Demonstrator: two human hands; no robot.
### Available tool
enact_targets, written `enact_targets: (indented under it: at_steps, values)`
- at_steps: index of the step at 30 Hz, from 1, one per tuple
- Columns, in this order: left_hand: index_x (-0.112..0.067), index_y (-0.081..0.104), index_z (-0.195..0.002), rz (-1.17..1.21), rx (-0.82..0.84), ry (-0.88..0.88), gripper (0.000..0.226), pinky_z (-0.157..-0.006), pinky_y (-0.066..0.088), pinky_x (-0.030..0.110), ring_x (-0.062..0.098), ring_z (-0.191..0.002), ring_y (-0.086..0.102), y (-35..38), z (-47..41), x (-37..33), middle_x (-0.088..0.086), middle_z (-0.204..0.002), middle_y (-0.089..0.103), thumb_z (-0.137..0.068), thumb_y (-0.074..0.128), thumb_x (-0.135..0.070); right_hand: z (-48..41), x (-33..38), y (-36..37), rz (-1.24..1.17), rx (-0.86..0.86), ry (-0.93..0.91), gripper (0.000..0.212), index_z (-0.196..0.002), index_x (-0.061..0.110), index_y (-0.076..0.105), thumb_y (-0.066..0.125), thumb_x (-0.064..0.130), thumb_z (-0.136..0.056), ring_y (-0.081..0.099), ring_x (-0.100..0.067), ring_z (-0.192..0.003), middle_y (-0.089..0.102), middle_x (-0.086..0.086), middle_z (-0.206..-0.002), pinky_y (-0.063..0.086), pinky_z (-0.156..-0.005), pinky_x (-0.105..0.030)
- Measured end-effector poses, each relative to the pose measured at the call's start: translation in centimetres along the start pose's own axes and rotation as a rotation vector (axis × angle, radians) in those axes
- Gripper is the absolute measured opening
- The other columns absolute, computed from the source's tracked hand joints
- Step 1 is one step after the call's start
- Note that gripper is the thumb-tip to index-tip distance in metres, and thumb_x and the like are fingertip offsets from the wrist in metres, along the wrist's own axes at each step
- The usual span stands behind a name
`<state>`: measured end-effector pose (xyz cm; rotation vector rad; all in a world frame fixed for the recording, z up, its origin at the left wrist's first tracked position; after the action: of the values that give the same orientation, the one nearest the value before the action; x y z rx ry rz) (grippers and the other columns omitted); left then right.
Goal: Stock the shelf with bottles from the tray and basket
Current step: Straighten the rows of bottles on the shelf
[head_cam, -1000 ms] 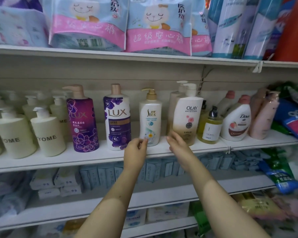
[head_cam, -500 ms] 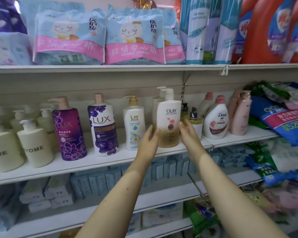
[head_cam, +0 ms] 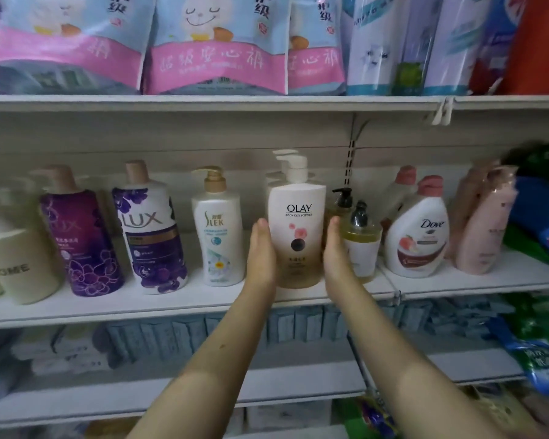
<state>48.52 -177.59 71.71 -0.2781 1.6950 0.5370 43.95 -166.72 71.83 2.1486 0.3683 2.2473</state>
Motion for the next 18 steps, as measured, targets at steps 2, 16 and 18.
enact_targets:
  at_steps: [2, 16, 18]
  values:
    - [-0.028, 0.054, -0.130, 0.054, -0.016, -0.033, 0.050, -0.103, 0.041, 0.036, 0.013, -0.114, 0.058, 0.4, -0.5, 0.1, -0.002, -0.124, 0.064, -0.099, 0.027, -0.058, -0.8, 0.0, -0.1, -0.004, -0.015, 0.027, 0.068, -0.146, 0.025, 0.040, 0.023, 0.067, -0.095, 0.042, -0.025, -0.134, 0.045, -0.002, -0.147, 0.032, -0.114, -0.045]
    - [-0.024, 0.064, -0.122, 0.068, -0.006, -0.065, 0.060, -0.072, 0.049, 0.024, 0.011, -0.094, 0.069, 1.6, -1.7, 0.8, 0.000, -0.105, 0.074, -0.098, 0.023, -0.061, -2.5, -1.0, 0.2, -0.049, 0.087, 0.069, 0.047, -0.106, 0.037, 0.060, 0.026, 0.067, -0.095, 0.057, -0.024, -0.114, 0.065, 0.000, -0.118, 0.040, -0.108, -0.049]
    - [-0.024, 0.064, -0.121, 0.056, 0.001, -0.060, 0.059, -0.073, 0.050, 0.024, 0.010, -0.093, 0.069, 1.5, -1.8, 0.9, 0.000, -0.105, 0.074, -0.099, 0.022, -0.060, -2.8, -1.1, 0.2, -0.061, 0.095, 0.053, 0.044, -0.099, 0.039, 0.060, 0.026, 0.065, -0.095, 0.058, -0.021, -0.110, 0.065, 0.004, -0.108, 0.040, -0.107, -0.047]
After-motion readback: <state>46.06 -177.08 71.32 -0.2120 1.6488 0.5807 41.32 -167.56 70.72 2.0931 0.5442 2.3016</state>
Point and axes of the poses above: each hand's wrist, its own z-axis away from the middle knuckle, its own y-axis out of the palm, x = y × z, the point moved 2 cm from there along -z, towards the middle knuckle
